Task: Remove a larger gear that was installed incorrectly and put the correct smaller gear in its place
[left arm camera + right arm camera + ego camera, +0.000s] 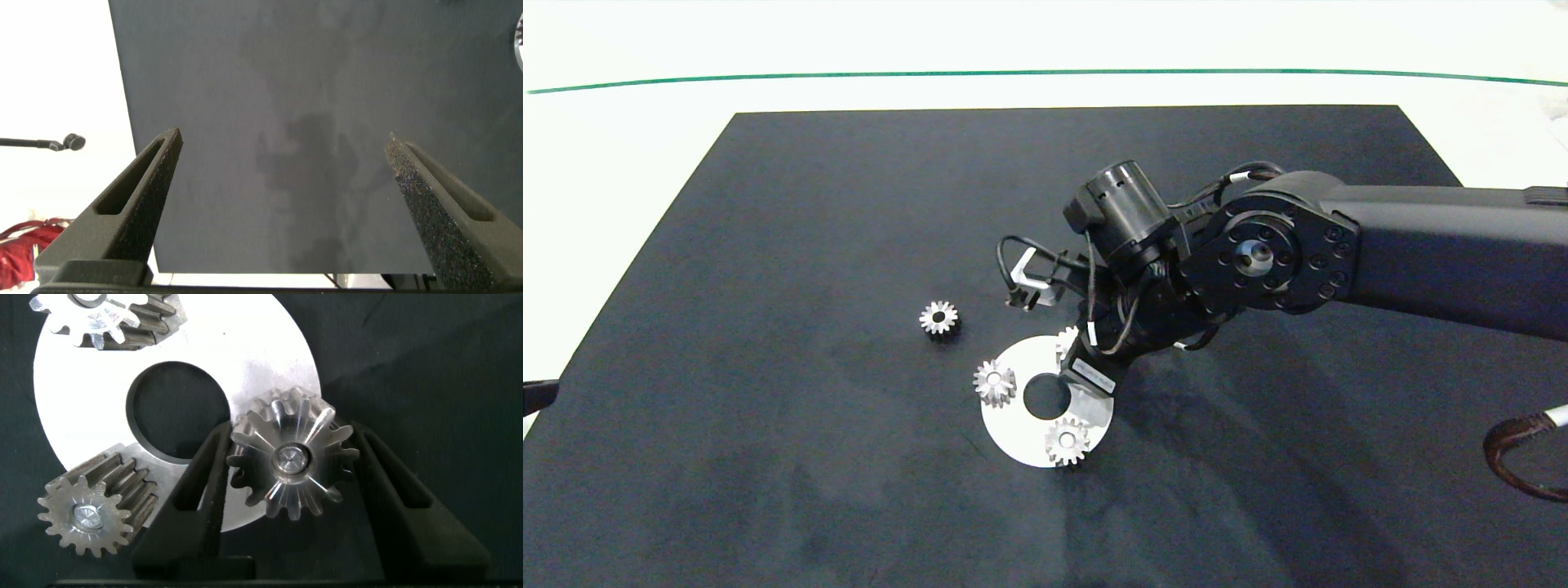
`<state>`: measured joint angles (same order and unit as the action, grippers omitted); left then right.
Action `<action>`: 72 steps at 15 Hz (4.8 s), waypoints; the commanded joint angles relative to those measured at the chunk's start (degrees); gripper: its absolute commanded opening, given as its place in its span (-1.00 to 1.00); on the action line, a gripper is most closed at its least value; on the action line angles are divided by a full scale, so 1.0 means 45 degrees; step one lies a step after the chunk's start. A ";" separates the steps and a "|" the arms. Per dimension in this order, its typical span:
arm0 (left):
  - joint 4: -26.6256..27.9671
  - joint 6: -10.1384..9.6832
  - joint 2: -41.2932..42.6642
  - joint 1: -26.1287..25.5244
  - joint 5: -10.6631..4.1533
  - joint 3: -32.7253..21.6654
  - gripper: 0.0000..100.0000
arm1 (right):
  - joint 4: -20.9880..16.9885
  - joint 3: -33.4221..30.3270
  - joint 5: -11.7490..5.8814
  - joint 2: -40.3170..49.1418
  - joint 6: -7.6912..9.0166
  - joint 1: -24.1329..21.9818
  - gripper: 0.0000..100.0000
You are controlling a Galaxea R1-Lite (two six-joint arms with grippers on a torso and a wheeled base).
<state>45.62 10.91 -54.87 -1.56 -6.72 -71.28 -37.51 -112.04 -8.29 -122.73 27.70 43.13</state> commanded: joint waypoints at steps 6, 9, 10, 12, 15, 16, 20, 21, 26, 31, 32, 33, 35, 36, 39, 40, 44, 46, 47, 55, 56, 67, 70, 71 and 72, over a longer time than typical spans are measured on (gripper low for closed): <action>0.0058 0.0017 -0.0014 -0.0024 -0.0011 0.0019 1.00 | -0.0043 0.0016 -0.0013 -0.0030 0.0037 0.0005 -0.23; 0.0058 0.0017 -0.0014 -0.0005 -0.0011 0.0019 1.00 | -0.0043 0.0016 -0.0013 0.0048 0.0017 0.0025 -0.26; 0.0058 0.0017 -0.0014 -0.0005 -0.0011 0.0019 1.00 | -0.0043 0.0016 0.0006 0.0087 0.0017 0.0025 -0.26; 0.0058 0.0017 -0.0014 -0.0024 -0.0011 0.0019 1.00 | -0.0043 -0.0004 0.0006 0.0126 0.0017 0.0044 -0.26; 0.0058 0.0017 -0.0014 -0.0005 -0.0011 0.0019 1.00 | -0.0043 -0.0043 0.0006 0.0165 0.0017 0.0044 -0.26; 0.0058 0.0017 -0.0014 -0.0005 -0.0011 0.0019 1.00 | -0.0043 -0.0062 0.0006 0.0302 0.0017 0.0142 -0.26; 0.0058 0.0017 -0.0033 -0.0063 -0.0011 0.0058 1.00 | -0.0043 -0.0199 0.0006 0.0673 -0.0003 0.0220 -0.26; 0.0058 0.0017 -0.0033 -0.0083 -0.0011 0.0058 1.00 | -0.0043 -0.0238 0.0006 0.0731 -0.0022 0.0240 -0.26; 0.0078 0.0017 -0.0072 -0.0083 -0.0011 0.0078 1.00 | -0.0043 0.0113 0.0006 0.1728 -0.0120 -0.0327 -0.26; 0.0058 0.0036 -0.0092 -0.0102 -0.0011 0.0117 1.00 | 0.0113 0.1793 0.0182 0.2353 -0.0530 -0.1889 -0.26; 0.0058 0.0036 -0.0092 -0.0102 -0.0011 0.0117 1.00 | 0.0133 0.1969 0.0202 0.2372 -0.0530 -0.2026 -0.26; 0.0058 0.0036 -0.0092 -0.0102 -0.0011 0.0117 1.00 | 0.0347 0.2535 0.0202 0.2528 -0.0530 -0.2358 -0.26; 0.0058 0.0036 -0.0092 -0.0102 -0.0011 0.0117 1.00 | 0.0855 0.3160 0.0202 0.2587 -0.0530 -0.2534 -0.26; 0.0058 0.0036 -0.0092 -0.0102 -0.0011 0.0117 1.00 | 0.1422 0.3629 0.0202 0.2626 -0.0530 -0.2631 -0.26; 0.0058 0.0036 -0.0092 -0.0102 -0.0011 0.0117 1.00 | 0.1734 0.4059 0.0299 0.2685 -0.0530 -0.2768 -0.26; 0.0078 0.0036 -0.0092 -0.0102 -0.0011 0.0117 1.00 | 0.1734 0.4078 0.0319 0.2665 -0.0530 -0.2807 1.00; 0.0058 0.0036 -0.0092 -0.0102 -0.0011 0.0117 1.00 | 0.1734 0.4137 0.0416 0.2724 -0.0530 -0.2846 1.00; 0.0058 0.0036 -0.0111 -0.0102 -0.0011 0.0117 1.00 | 0.1734 0.4195 0.0416 0.2841 -0.0549 -0.2846 1.00; 0.0058 0.0036 -0.0131 -0.0102 -0.0011 0.0117 1.00 | 0.1734 0.4332 0.0416 0.3271 -0.0628 -0.2846 1.00; 0.0000 -0.0315 -0.1127 -0.0727 0.0067 0.0176 1.00 | 0.1715 0.5973 0.0436 0.9071 -0.4768 -0.4077 1.00; -0.0137 -0.0471 -0.1576 -0.1216 0.0028 -0.0059 1.00 | 0.1734 0.6656 0.0416 1.0067 -0.5393 -0.4213 1.00; 0.0839 -0.0725 -0.9291 -0.5278 -0.0402 -0.7715 1.00 | 0.2613 0.8043 0.0280 1.3368 -0.5764 -0.4467 1.00; 0.1113 -0.0725 -1.1186 -0.5200 -0.0480 -0.9625 1.00 | 0.3023 0.7906 0.0299 1.3192 -0.5491 -0.4448 1.00; 0.1250 -0.0725 -1.1596 -0.5200 -0.0500 -0.9625 1.00 | 0.3023 0.7945 0.0299 1.3134 -0.5471 -0.4389 1.00; 0.1250 -0.0745 -1.1850 -0.5200 -0.0480 -0.9625 1.00 | 0.3023 0.7965 0.0319 1.3056 -0.5471 -0.4370 1.00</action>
<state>50.58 7.57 -102.51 -24.97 -8.73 -113.14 -23.78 -76.31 -6.86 -63.20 3.05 23.32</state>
